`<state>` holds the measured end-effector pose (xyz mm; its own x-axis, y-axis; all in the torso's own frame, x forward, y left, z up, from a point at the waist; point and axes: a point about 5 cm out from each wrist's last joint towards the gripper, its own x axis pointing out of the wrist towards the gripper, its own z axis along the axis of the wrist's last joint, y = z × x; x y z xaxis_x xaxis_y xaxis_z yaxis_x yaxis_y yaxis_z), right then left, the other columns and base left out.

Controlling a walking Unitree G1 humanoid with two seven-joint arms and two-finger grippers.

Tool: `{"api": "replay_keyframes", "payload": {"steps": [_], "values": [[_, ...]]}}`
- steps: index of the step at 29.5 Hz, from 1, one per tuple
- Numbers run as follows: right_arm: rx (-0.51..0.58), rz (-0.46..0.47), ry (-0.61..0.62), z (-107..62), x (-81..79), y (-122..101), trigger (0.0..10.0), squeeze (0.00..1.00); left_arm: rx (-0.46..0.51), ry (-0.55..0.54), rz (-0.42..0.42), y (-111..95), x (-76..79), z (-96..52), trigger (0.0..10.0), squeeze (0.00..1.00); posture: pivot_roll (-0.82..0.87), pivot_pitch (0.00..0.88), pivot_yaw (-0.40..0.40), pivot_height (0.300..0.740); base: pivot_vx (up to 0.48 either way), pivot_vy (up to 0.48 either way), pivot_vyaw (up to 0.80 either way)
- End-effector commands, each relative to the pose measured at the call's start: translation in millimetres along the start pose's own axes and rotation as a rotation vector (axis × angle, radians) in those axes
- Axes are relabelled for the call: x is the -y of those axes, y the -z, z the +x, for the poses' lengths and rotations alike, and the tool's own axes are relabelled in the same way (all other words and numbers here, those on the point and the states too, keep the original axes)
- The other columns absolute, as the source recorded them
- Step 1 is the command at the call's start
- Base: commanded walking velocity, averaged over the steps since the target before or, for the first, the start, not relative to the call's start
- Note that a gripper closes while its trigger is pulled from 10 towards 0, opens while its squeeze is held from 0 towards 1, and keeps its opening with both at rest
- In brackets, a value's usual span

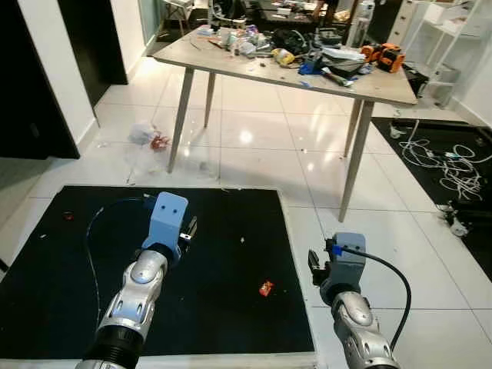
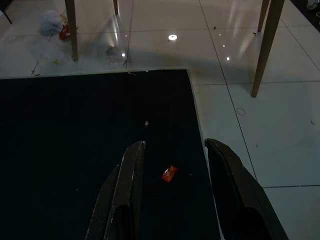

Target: Picking trash to rubbish bin

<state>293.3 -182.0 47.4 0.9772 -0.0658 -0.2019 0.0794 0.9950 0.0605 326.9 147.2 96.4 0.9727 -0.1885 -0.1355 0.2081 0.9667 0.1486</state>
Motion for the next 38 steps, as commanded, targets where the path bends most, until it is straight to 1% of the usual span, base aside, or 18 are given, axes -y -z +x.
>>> {"api": "replay_keyframes", "payload": {"steps": [1, 14, 27, 38], "values": [[-0.012, 0.010, 0.002, -1.3, 0.5, 3.1, 10.0, 0.00, 0.011, 0.013, -0.027, -0.4, 2.7, -1.1, 10.0, 0.00, -0.07, 0.070, -0.015, 0.740, 0.000, 0.000, 0.00], [-0.010, 0.013, -0.003, -1.9, 0.0, 3.7, 10.0, 0.00, 0.028, 0.027, -0.043, -3.4, 5.1, -0.3, 10.0, 0.00, -0.08, 0.044, -0.017, 0.740, 0.266, 0.000, 0.00], [-0.009, 0.014, -0.002, -1.2, -1.0, 3.5, 10.0, 0.00, 0.033, 0.036, -0.030, -5.2, 5.6, 0.4, 10.0, 0.00, -0.07, 0.042, -0.016, 0.740, 0.303, 0.000, 0.00], [-0.010, 0.014, 0.009, -2.5, 1.7, 4.4, 10.0, 0.00, 0.033, 0.030, -0.034, -5.5, 7.4, 1.4, 10.0, 0.00, -0.08, 0.052, -0.012, 0.740, 0.301, 0.000, 0.00]]}}
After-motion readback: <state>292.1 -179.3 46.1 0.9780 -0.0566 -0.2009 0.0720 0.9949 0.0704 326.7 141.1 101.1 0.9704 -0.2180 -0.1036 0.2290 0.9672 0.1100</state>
